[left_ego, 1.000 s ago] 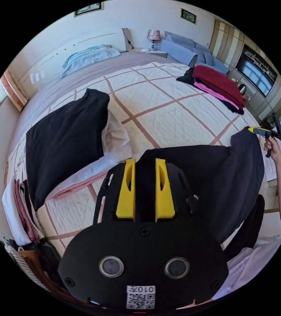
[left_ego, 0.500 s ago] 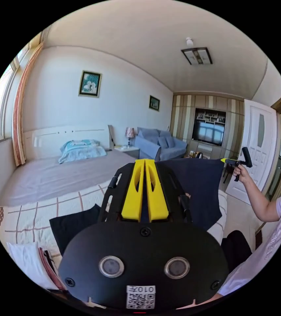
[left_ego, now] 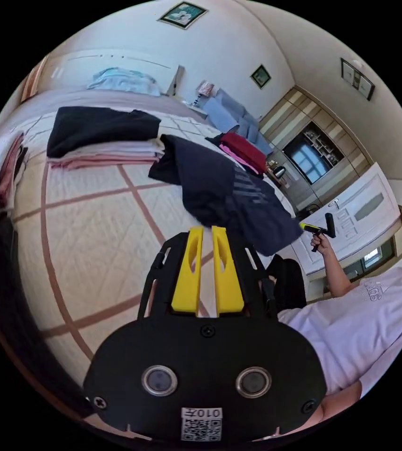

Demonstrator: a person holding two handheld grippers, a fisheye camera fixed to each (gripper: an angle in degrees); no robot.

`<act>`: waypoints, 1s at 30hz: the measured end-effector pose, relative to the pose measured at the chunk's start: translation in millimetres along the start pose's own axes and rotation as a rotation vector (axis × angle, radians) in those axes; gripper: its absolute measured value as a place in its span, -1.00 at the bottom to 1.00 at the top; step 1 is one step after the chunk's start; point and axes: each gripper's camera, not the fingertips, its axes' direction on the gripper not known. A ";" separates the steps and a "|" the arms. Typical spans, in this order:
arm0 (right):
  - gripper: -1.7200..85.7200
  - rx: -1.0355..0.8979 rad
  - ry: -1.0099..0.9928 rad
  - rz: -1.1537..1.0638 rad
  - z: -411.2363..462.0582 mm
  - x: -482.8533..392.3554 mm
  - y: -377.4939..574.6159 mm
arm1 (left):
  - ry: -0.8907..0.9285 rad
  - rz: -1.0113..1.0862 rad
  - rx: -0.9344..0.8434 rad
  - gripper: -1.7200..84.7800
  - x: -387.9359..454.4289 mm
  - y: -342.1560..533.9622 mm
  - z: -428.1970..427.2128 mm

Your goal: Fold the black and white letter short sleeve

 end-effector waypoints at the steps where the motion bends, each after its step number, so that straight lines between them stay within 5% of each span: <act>1: -0.84 0.015 -0.001 0.015 2.2 1.3 7.8 | -0.011 -0.006 -0.009 -0.89 2.1 4.5 1.4; 11: -0.74 0.092 0.104 -0.173 22.5 -44.7 -47.6 | -0.199 0.565 -0.172 -0.72 118.7 -76.6 62.6; 17: -0.70 0.054 0.215 -0.277 70.8 -74.8 -99.0 | -0.059 0.501 -0.239 -0.73 135.4 -123.4 119.5; 24: -0.81 -0.263 0.277 -0.288 140.9 -51.3 -127.9 | 0.074 0.423 -0.275 -0.88 133.1 -128.1 134.0; 30: -0.86 0.022 0.368 -0.220 70.0 -56.5 -94.2 | -0.005 0.400 -0.001 -0.94 131.2 -116.0 41.3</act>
